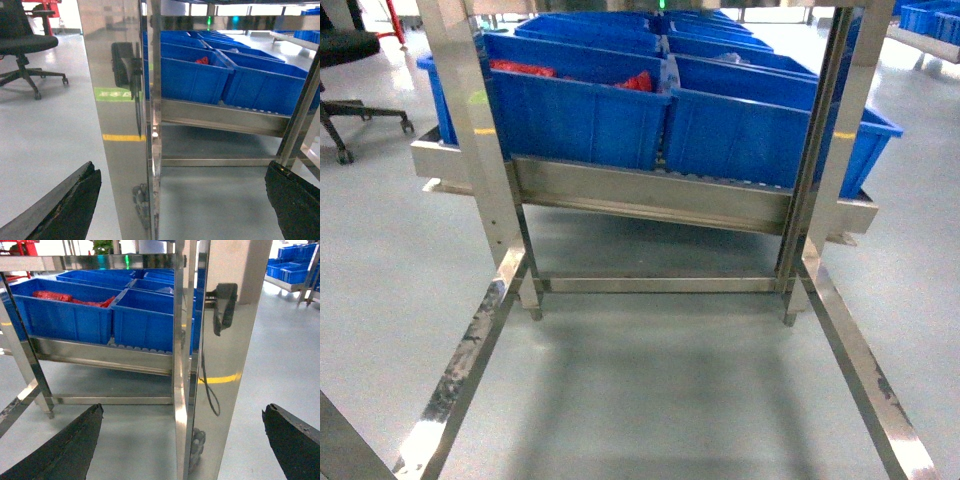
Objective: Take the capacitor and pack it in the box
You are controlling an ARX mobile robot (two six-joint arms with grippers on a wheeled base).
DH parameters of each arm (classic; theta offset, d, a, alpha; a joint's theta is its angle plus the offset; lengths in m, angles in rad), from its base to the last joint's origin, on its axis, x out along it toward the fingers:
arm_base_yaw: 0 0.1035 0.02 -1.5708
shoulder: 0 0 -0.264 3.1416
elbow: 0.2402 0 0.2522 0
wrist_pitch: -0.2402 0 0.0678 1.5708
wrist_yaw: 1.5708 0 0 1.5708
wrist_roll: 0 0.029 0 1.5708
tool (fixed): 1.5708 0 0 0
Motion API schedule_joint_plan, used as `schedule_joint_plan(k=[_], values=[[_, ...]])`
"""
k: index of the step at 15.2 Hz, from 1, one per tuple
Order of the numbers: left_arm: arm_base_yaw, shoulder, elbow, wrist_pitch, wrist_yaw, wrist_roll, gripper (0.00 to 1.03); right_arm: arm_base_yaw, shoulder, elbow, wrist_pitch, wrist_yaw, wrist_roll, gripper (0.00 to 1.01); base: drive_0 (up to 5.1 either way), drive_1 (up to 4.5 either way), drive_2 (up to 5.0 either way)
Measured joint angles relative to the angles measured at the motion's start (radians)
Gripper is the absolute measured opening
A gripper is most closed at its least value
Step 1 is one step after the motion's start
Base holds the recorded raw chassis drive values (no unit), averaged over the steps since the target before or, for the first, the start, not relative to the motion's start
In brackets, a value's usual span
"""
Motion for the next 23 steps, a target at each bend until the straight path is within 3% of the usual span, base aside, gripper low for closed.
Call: schedule_joint_plan(k=[23], values=[[0.0, 0.0, 0.0, 0.01, 0.0, 0.0, 0.98, 0.0, 0.0, 0.0, 0.008, 0.0, 0.003, 0.98, 0.1, 0.11, 0.1]])
